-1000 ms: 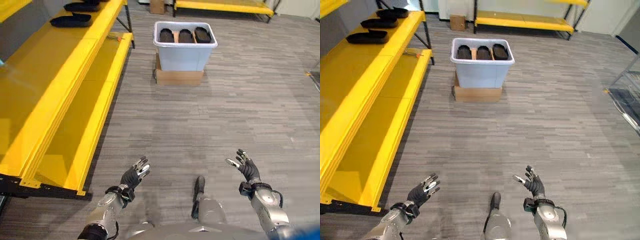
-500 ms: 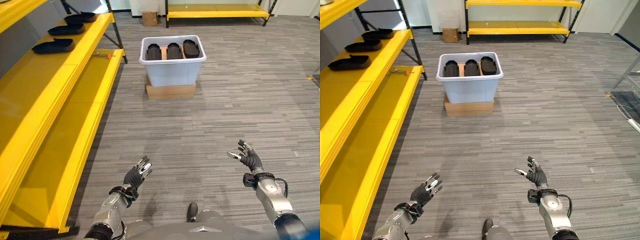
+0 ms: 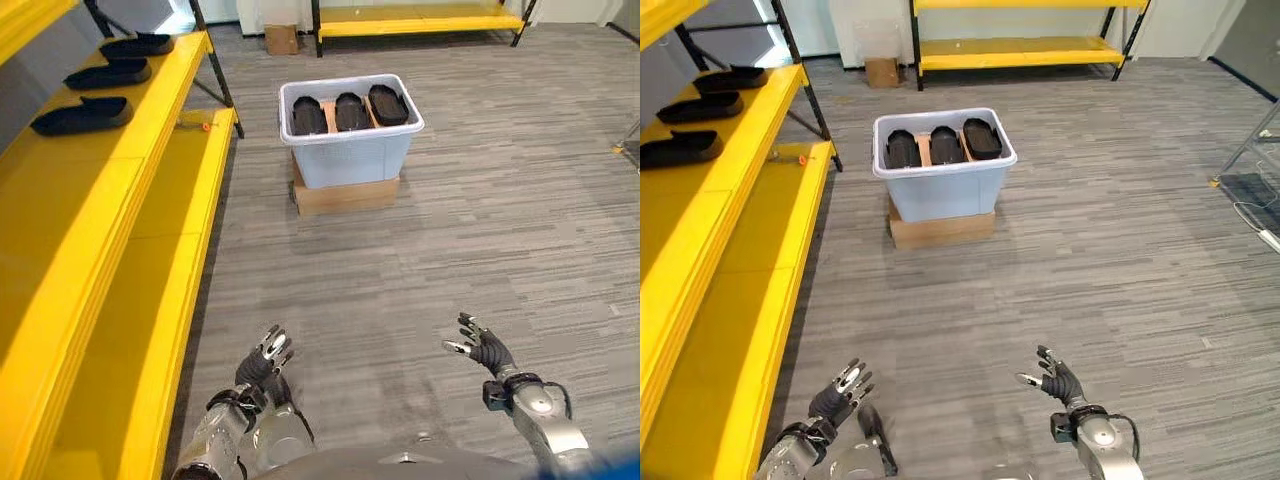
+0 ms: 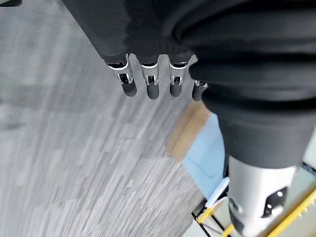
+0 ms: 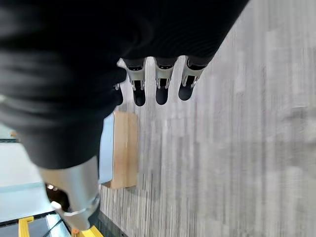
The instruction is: Move parts from the plastic box to the shelf.
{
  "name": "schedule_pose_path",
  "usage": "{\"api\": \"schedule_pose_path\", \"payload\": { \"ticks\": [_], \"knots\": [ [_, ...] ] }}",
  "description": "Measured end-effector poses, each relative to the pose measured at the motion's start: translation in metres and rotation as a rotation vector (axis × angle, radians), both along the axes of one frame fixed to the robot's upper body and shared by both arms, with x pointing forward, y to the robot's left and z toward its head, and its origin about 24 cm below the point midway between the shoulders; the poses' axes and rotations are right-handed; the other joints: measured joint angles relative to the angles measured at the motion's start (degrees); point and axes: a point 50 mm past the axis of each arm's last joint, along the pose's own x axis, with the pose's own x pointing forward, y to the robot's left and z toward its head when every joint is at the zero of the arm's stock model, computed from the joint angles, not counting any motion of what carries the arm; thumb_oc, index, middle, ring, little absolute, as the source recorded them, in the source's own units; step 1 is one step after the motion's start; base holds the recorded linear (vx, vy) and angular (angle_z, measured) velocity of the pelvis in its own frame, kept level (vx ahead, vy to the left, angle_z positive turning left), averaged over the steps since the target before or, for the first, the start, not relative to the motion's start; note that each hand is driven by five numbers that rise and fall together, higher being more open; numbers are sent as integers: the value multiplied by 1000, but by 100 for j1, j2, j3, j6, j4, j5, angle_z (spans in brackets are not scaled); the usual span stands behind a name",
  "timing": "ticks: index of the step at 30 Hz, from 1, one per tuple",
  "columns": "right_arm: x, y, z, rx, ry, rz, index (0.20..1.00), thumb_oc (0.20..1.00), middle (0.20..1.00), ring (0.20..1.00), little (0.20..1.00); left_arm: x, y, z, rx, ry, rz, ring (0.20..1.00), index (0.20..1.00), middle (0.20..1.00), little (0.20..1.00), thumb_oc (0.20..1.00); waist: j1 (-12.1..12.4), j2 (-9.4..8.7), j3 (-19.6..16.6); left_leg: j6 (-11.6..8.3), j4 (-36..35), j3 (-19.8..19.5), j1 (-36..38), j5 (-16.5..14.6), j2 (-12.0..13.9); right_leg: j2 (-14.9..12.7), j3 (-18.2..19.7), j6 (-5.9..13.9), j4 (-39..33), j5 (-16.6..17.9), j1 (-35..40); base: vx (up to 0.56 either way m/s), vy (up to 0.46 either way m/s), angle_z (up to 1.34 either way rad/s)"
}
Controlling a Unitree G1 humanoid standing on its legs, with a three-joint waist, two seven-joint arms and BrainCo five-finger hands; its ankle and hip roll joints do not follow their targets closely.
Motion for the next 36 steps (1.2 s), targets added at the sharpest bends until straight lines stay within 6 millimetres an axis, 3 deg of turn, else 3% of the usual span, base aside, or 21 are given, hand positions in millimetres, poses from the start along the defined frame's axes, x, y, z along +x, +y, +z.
{"api": "schedule_pose_path", "payload": {
  "ticks": [2,4,7,10,11,12,13,14,16,18,19,20,23,25,27,29,30,31,33,34,36],
  "knots": [
    [6,7,3,20,-23,20,1000,1000,1000,1000,1000,8,9,9,51,-32,-16,1000,1000,1000,1000,1000,40,-68,11,185,-120,25,253,-31,-181,400,-119,-95,-24,-99,-12,294,226,-1],
    [14,11,7,34,-50,22,1000,1000,1000,1000,1000,12,12,12,95,-51,-40,1000,1000,1000,1000,1000,135,-154,-77,191,32,141,346,-356,-473,229,-299,-116,-156,-87,109,264,251,-5],
    [27,19,17,54,-104,41,1000,1000,1000,1000,1000,19,2,15,112,-73,-94,1000,1000,1000,1000,1000,130,39,6,374,67,125,401,-518,-615,59,-236,4,328,255,-36,310,406,23],
    [37,35,22,105,-137,33,1000,1000,1000,1000,1000,19,7,15,171,-58,-137,1000,1000,1000,1000,1000,213,26,143,585,1271,59,23,-1071,-284,-29,1,181,1892,827,-654,156,250,9],
    [38,30,26,85,-157,37,1000,1000,1000,1000,1000,15,-6,9,145,-43,-166,1000,1000,1000,1000,1000,200,118,8,372,697,75,129,-1374,-866,-283,338,585,3135,1180,-1264,114,133,-31],
    [40,29,27,76,-162,37,1000,1000,1000,1000,1000,9,-8,7,147,-29,-183,1000,1000,1000,1000,1000,275,312,-14,951,388,63,291,-1202,-938,-252,442,568,3660,1162,-1585,129,61,-42],
    [42,35,26,89,-158,26,1000,1000,1000,1000,1000,5,-5,4,155,-9,-181,1000,1000,1000,1000,1000,270,140,-68,706,245,151,419,-1205,-1049,-291,562,561,3920,1075,-1845,128,-66,-28],
    [42,37,29,90,-173,29,1000,1000,1000,1000,1000,6,-5,6,154,-16,-178,1000,1000,1000,1000,1000,185,167,-63,903,-80,173,572,-1063,-1196,-202,325,423,4005,724,-2266,164,-119,-4],
    [40,32,28,74,-167,22,1000,1000,1000,1000,1000,7,-8,8,149,-31,-182,1000,1000,1000,1000,1000,138,234,-16,917,-302,204,785,-1016,-1225,-49,-161,102,3040,428,-2349,96,-131,0],
    [37,26,26,60,-154,7,1000,1000,1000,1000,1000,9,-9,9,145,-36,-180,1000,1000,1000,1000,1000,115,281,-6,879,-341,221,915,-1041,-1208,24,-456,14,1877,443,-2246,164,-178,-2],
    [33,21,22,49,-138,-8,1000,1000,1000,1000,1000,11,-10,9,143,-37,-182,1000,1000,1000,1000,1000,49,276,-9,753,-397,155,1050,-1158,-1173,-14,-546,163,1008,684,-2258,276,-270,4],
    [31,19,21,48,-134,-20,1000,1000,1000,1000,1000,10,-10,9,142,-34,-180,1000,1000,1000,1000,1000,17,293,-30,757,-431,137,1087,-1163,-1185,-54,-537,238,416,895,-2223,223,-207,7],
    [21,16,12,38,-103,-56,1000,1000,1000,1000,1000,4,-9,2,142,6,-183,1000,1000,1000,1000,1000,-163,108,-60,652,-518,-49,1348,-1212,-1212,-570,-363,581,-783,1994,-2333,271,-279,22],
    [14,13,8,34,-84,-87,1000,1000,1000,1000,1000,0,-12,-1,142,20,-203,1000,1000,1000,1000,1000,-180,92,-38,585,-512,-157,1485,-1258,-1128,-765,-330,531,-949,2252,-2407,220,-204,29],
    [9,10,4,19,-67,-105,1000,1000,1000,1000,1000,-4,-15,-3,138,32,-215,1000,1000,1000,1000,1000,-185,97,-32,546,-544,-210,1652,-1272,-994,-801,-319,528,-821,2289,-2430,222,-187,25],
    [7,8,1,-1,-54,-121,1000,1000,1000,1000,1000,-13,-10,-7,142,54,-205,1000,1000,1000,1000,1000,-156,81,-45,200,-540,-335,1862,-1339,-754,-580,-273,496,-637,2309,-2250,290,-329,40],
    [5,4,0,-20,-54,-137,1000,1000,1000,1000,1000,-19,-5,-9,162,77,-210,1000,1000,1000,1000,1000,-170,-137,-142,-125,-396,-567,1934,-1460,-587,-285,-101,76,-683,2318,-1861,315,-344,59],
    [9,-8,4,-66,-66,-154,1000,1000,1000,1000,1000,-17,-16,-12,135,76,-218,1000,1000,1000,1000,1000,-158,154,-100,-147,-288,-629,1922,-1512,-314,-3,-181,-114,-606,2065,-1795,385,-336,50],
    [15,-20,11,-105,-94,-185,1000,1000,1000,1000,1000,-19,-28,-12,105,66,-240,1000,1000,1000,1000,1000,-142,382,-72,-70,-196,-597,1881,-1432,-1,341,-243,-370,-556,1954,-1795,269,-232,-2],
    [23,-24,18,-121,-123,-199,1000,1000,1000,1000,1000,-20,-31,-14,93,70,-235,1000,1000,1000,1000,1000,-151,473,-94,-122,-82,-497,1879,-1241,135,469,-255,-468,-534,1865,-1785,292,-163,-24],
    [31,-32,27,-153,-159,-219,1000,1000,1000,1000,1000,-21,-33,-15,83,72,-232,1000,1000,1000,1000,1000,-172,427,-68,-154,366,-448,1838,-942,339,626,-287,-636,-546,1654,-1521,346,-228,-13]
  ]
}}
